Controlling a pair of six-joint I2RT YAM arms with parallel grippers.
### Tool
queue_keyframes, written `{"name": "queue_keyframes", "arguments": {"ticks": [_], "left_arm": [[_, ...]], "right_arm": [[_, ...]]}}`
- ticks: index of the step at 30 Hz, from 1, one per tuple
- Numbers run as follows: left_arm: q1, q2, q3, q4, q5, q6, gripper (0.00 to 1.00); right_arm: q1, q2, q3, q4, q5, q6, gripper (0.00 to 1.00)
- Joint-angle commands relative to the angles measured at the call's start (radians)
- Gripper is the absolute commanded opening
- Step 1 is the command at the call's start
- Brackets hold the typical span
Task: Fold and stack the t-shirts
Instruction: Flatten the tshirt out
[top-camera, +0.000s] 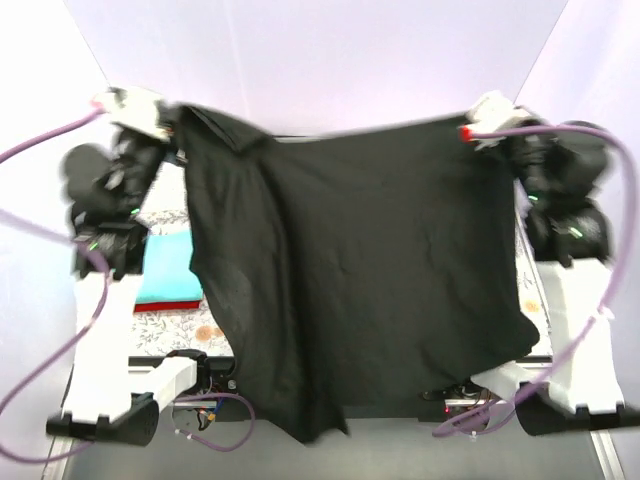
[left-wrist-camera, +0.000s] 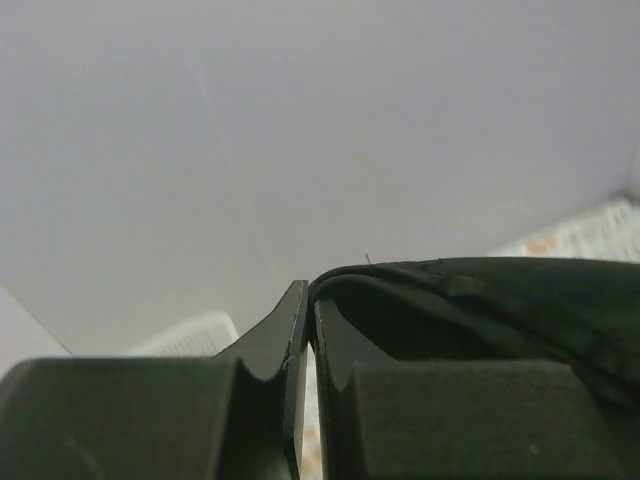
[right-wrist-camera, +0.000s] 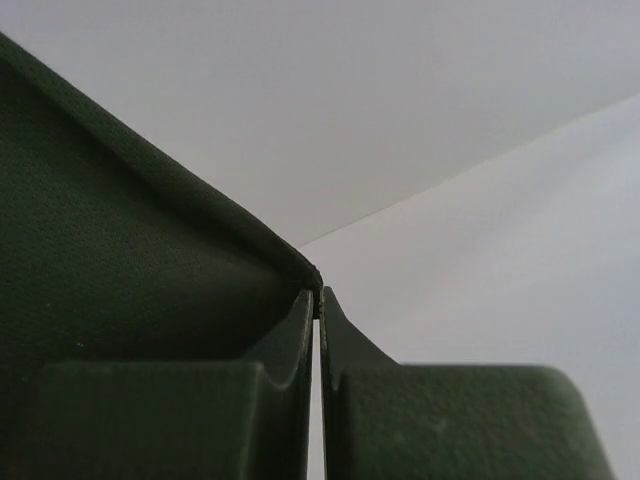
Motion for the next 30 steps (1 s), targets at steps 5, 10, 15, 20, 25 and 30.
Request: {"name": "queue_keyframes", "arguments": {"ticks": [5, 10, 15, 20, 25, 30], "left_arm": [[0.002, 0.142, -0.33, 0.001, 0.136, -0.012, 0.0], [-0.012, 0.39, -0.339, 0.014, 0.118, -0.043, 0.0], [-0.031, 0.72, -0.238, 0.014, 0.075, -0.07, 0.0], [-0.035, 0.938, -0.027, 0.003, 0.024, -0.087, 0.0], [-0.038, 1.108, 0.139, -0.038, -0.028, -0.072, 0.0], [-0.04, 1.124, 0.169, -0.06, -0.034, -0.056, 0.0]], "right_arm": [[-0.004, 0.046, -0.485, 0.121, -0.099, -0.075, 0.01], [-0.004, 0.246, -0.615, 0.242, -0.117, -0.104, 0.01], [-0.004, 0.558, -0.492, 0.263, -0.102, -0.103, 0.01], [-0.007, 0.772, -0.365, 0.263, -0.061, -0.126, 0.01], [-0.011, 0.855, -0.29, 0.263, -0.039, -0.14, 0.01], [-0.018, 0.889, -0.258, 0.262, -0.025, -0.143, 0.01]]}}
